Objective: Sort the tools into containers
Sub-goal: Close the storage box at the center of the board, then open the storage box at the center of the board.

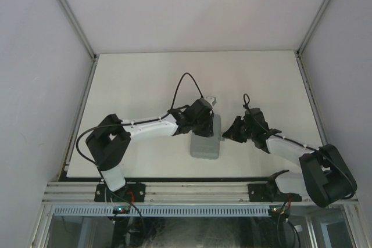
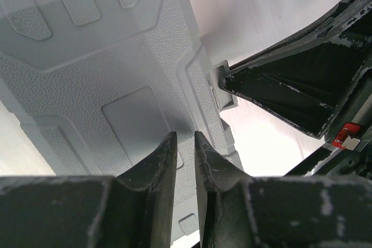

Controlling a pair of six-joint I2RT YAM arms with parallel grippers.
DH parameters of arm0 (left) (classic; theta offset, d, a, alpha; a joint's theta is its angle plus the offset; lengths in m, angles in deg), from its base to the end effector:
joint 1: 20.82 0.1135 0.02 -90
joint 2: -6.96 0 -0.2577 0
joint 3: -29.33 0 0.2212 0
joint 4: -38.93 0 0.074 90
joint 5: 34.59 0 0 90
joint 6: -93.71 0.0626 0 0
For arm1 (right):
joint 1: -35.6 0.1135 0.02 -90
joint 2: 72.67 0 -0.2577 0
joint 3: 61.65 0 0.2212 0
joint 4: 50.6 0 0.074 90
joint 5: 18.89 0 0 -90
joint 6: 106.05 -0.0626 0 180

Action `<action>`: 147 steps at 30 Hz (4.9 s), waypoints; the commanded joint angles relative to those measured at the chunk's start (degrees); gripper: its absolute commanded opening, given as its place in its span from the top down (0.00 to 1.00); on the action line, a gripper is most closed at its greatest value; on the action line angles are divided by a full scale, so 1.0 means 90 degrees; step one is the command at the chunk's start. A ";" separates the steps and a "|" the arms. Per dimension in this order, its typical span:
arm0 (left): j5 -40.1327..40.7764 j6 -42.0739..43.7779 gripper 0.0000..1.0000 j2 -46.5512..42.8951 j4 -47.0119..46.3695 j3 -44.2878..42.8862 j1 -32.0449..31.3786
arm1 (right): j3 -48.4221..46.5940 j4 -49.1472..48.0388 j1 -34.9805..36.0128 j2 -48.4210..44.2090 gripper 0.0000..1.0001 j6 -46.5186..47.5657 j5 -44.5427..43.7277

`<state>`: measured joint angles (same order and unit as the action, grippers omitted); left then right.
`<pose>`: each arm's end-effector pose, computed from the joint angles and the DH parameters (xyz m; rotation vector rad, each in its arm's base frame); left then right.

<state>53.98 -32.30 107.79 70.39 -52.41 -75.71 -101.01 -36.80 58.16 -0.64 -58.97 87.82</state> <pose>0.2082 -0.2989 0.1888 0.4365 2.5548 -0.6849 0.1953 0.1006 0.1421 0.3000 2.5070 0.8556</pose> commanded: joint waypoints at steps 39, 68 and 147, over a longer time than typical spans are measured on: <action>0.2099 0.0294 0.10 -0.0712 0.2205 -0.1251 -0.0696 | 0.0673 -0.2222 -0.0145 -0.0688 1.00 -0.1356 0.1771; 0.1797 0.0275 0.12 -0.0292 0.2117 -0.1354 -0.0773 | 0.0542 -0.2106 0.0060 -0.0954 1.00 -0.1530 0.1812; 0.2132 0.0302 0.16 -0.0464 0.2520 -0.1641 -0.1407 | 0.0354 -0.1182 -0.0125 -0.1919 1.00 -0.1506 0.1823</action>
<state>71.77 -30.59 102.53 91.20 -62.44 -87.54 -94.60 -43.05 56.70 -17.36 -72.39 102.86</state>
